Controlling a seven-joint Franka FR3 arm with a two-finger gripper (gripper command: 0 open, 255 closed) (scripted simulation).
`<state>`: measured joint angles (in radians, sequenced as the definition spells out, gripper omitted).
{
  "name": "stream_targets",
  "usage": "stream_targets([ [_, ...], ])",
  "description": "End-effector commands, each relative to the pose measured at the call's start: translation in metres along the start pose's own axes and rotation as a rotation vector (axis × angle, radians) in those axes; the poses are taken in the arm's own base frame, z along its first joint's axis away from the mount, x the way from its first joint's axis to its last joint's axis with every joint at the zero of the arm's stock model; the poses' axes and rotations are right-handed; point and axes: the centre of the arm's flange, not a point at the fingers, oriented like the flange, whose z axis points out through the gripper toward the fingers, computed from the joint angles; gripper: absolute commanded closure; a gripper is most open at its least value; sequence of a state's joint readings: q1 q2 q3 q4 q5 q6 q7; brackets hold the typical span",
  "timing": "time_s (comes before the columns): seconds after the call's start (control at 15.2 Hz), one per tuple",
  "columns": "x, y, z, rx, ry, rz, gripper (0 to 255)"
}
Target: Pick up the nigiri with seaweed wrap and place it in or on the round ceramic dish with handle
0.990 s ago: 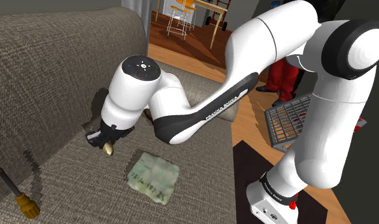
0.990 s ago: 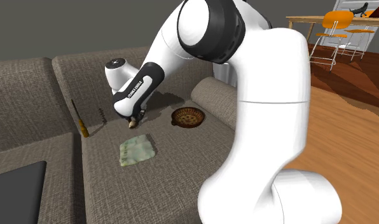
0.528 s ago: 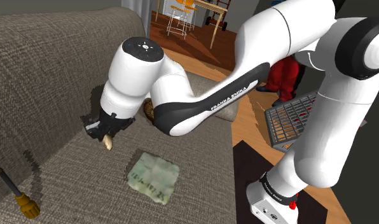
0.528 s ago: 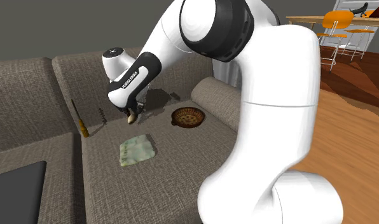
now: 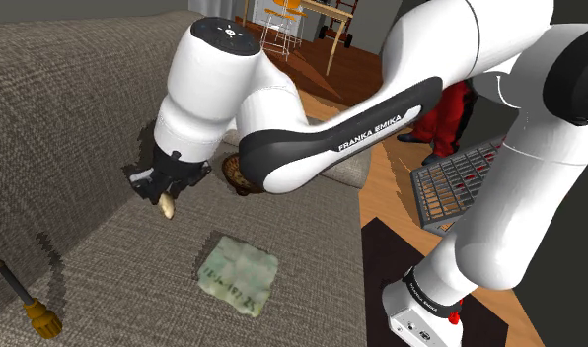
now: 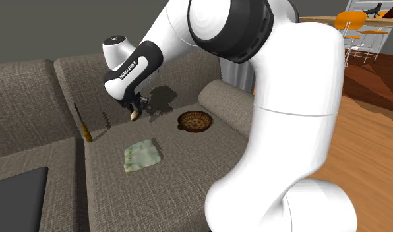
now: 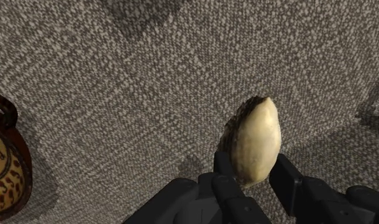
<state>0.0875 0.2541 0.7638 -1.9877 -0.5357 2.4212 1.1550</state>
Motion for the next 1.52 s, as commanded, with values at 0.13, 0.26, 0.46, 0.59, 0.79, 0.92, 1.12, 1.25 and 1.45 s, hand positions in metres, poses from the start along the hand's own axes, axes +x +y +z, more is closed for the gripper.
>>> stream_targets([
  [0.13, 0.006, -0.002, -0.019, 0.0, 0.0, 0.0, 255],
  [0.26, 0.013, 0.023, -0.019, 0.0, 0.0, 0.0, 255],
  [0.46, 0.023, 0.062, -0.019, 0.0, 0.0, 0.0, 255],
  [0.59, 0.029, 0.087, -0.019, 0.0, 0.0, 0.0, 255],
  [0.79, 0.039, 0.126, -0.02, 0.0, 0.0, 0.0, 255],
  [0.92, 0.046, 0.151, -0.02, 0.0, 0.0, 0.0, 255],
  [1.12, 0.056, 0.189, -0.02, 0.0, 0.0, 0.0, 255],
  [1.25, 0.063, 0.215, -0.021, 0.0, 0.0, 0.0, 255],
  [1.45, 0.073, 0.253, -0.021, 0.0, 0.0, 0.0, 255],
])
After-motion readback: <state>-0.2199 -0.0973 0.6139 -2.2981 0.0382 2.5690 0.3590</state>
